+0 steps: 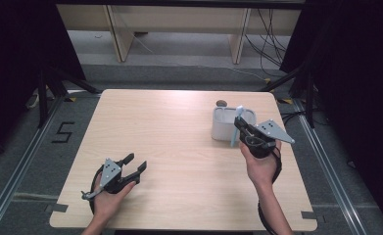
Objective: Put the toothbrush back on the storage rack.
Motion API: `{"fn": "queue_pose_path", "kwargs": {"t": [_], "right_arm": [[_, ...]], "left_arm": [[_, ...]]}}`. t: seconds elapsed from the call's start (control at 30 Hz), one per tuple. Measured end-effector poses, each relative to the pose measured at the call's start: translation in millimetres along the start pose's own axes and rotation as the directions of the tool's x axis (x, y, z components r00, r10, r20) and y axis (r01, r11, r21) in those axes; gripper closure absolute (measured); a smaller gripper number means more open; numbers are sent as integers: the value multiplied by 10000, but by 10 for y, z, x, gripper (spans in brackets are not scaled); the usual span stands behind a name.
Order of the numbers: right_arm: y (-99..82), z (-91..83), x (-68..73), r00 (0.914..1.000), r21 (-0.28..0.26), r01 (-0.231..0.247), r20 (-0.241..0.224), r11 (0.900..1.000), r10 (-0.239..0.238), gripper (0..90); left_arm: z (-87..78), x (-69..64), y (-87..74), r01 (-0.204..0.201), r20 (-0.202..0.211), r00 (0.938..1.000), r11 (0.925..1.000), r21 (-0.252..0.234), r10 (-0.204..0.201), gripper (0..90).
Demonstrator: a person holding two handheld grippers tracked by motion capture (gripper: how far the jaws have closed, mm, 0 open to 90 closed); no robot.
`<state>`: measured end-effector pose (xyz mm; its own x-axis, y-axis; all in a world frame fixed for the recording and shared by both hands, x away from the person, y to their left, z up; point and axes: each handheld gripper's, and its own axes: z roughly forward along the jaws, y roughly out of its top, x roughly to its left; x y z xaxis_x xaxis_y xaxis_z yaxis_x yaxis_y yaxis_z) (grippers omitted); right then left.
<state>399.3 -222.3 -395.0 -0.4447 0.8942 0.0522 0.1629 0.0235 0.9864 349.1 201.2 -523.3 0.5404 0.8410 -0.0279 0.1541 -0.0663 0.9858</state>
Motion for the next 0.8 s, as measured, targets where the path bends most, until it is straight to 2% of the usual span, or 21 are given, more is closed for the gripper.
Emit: {"fn": "queue_pose_path", "kwargs": {"t": [0.03, 0.1, 0.2, 0.23, 0.27, 0.3, 0.33, 0.4, 0.43, 0.5, 0.63, 0.7, 0.8], "right_arm": [[8, -7, -1, 9999, 66, -95, 46, 9999, 95, 860], [22, 7, -37, 10000, -54, 87, 29, 9999, -86, 859], [38, 4, -61, 9999, 4, -2, 151, 10000, 2, 859], [44, 6, -76, 9997, -71, 99, 208, 9999, -98, 859], [49, 7, -86, 9999, -47, 32, 120, 10000, -32, 859], [54, 0, -84, 9997, -34, -45, 242, 10000, 46, 860], [62, 4, -106, 9996, -112, 149, 249, 9998, -146, 859], [74, 8, -123, 9994, -167, 158, 300, 9997, -153, 859], [80, 7, -124, 9998, -100, 27, 219, 9999, -25, 859], [89, 13, -145, 9994, -226, 134, 330, 9997, -126, 859], [110, 8, -161, 9992, -79, -19, 398, 10000, 22, 859], [123, 15, -184, 9986, -183, 169, 495, 9997, -160, 859], [150, 22, -202, 9989, -127, 134, 457, 9998, -128, 859]], "left_arm": [[0, 0, 0, 6, -1, 10000, 10000, 1, -6, 399], [0, -1, 0, -6, -3, 10000, 10000, 6, 6, 399], [-1, -2, 0, -14, -4, 10000, 10000, 16, 14, 400], [0, -2, 1, -17, -1, 10000, 10000, 19, 17, 400], [0, -3, 1, -17, -6, 10000, 10000, 21, 17, 399], [1, -3, 1, -19, -6, 10000, 10000, 23, 19, 400], [2, -4, 1, -23, -5, 10000, 10000, 24, 23, 400], [24, 3, -4, -73, 105, 9999, 9998, -200, 75, 400], [21, 1, -5, -43, 91, 9999, 9998, -179, 45, 400], [19, 0, -4, -22, 72, 10000, 9999, -154, 23, 400], [23, 0, -4, -34, 104, 9999, 9998, -191, 36, 400], [24, -1, -4, -52, 117, 9999, 9998, -196, 54, 400], [25, -1, -4, -65, 118, 9999, 9998, -193, 67, 400]]}}
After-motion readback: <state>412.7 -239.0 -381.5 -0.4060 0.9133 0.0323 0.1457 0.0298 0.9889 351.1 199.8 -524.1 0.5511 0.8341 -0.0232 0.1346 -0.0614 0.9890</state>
